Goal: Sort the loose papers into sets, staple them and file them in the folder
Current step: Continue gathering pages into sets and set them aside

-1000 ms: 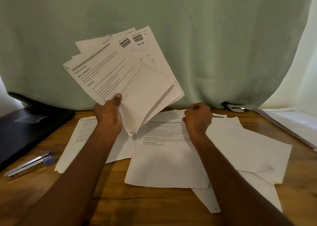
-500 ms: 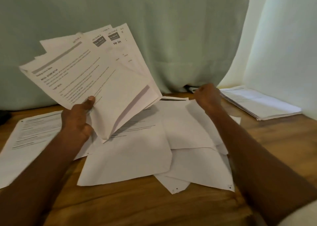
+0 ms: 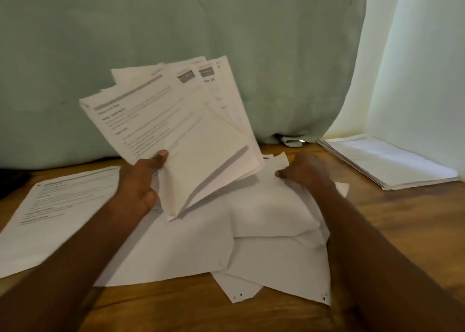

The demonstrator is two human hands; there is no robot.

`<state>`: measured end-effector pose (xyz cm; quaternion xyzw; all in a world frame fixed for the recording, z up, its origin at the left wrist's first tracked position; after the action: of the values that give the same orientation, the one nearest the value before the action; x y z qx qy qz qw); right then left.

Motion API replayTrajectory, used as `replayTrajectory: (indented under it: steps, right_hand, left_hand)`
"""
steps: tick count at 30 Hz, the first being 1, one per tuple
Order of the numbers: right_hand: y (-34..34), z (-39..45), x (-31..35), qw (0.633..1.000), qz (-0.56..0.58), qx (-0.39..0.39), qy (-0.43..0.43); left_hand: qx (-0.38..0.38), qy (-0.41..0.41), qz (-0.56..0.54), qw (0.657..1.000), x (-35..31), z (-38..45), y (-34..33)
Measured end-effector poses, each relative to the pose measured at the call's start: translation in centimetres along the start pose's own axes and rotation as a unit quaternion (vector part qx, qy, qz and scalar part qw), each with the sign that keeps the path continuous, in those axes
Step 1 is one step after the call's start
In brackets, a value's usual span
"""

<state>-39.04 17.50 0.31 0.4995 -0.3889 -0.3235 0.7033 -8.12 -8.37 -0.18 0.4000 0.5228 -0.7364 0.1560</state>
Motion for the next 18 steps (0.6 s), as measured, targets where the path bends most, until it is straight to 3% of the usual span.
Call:
replayTrajectory:
  steps: [3, 6, 8, 12, 14, 15, 18]
  right_hand:
    - [0.8, 0.2, -0.7, 0.995, 0.071, -0.042, -0.052]
    - [4.3, -0.8, -1.0, 0.969, 0.124, -0.195, -0.092]
    - [7.7, -2.6, -0.5, 0.928, 0.123, -0.340, -0.085]
    - [13.8, -8.9, 3.4, 0.798, 0.103, -0.594, -0.023]
    - [14.7, -11.9, 6.3, 0.763, 0.104, -0.637, 0.031]
    - [14.4, -13.1, 8.2, 0.766, 0.097, -0.632, 0.072]
    - [11.3, -15.5, 14.8, 0.822, 0.046, -0.527, 0.212]
  left_hand:
    - [0.006, 0.008, -0.012, 1.000, 0.9, -0.5, -2.3]
    - [0.015, -0.032, -0.027, 0.999, 1.4, -0.5, -2.7]
    - [0.001, -0.031, -0.038, 0.999, 1.3, -0.1, -2.1]
    - [-0.075, -0.048, -0.036, 0.995, -0.7, 1.1, 1.1]
    - [-0.097, -0.070, -0.044, 0.992, -1.5, 1.2, 2.2]
    - [-0.100, -0.079, -0.051, 0.991, -1.7, 1.2, 2.3]
    - [-0.094, -0.087, -0.044, 0.991, -2.0, 1.0, 1.8]
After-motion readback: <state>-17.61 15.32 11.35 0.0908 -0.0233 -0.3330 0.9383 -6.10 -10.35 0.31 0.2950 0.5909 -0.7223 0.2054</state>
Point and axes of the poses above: each hand's wrist, its own z-axis towards the middle knuckle, its own y-axis out of the back of the hand, x = y × z, the point moved 8 cm from there along z, towards the middle knuckle, and after that the axes turned 14 degrees about -z, right-handed, at the moved point
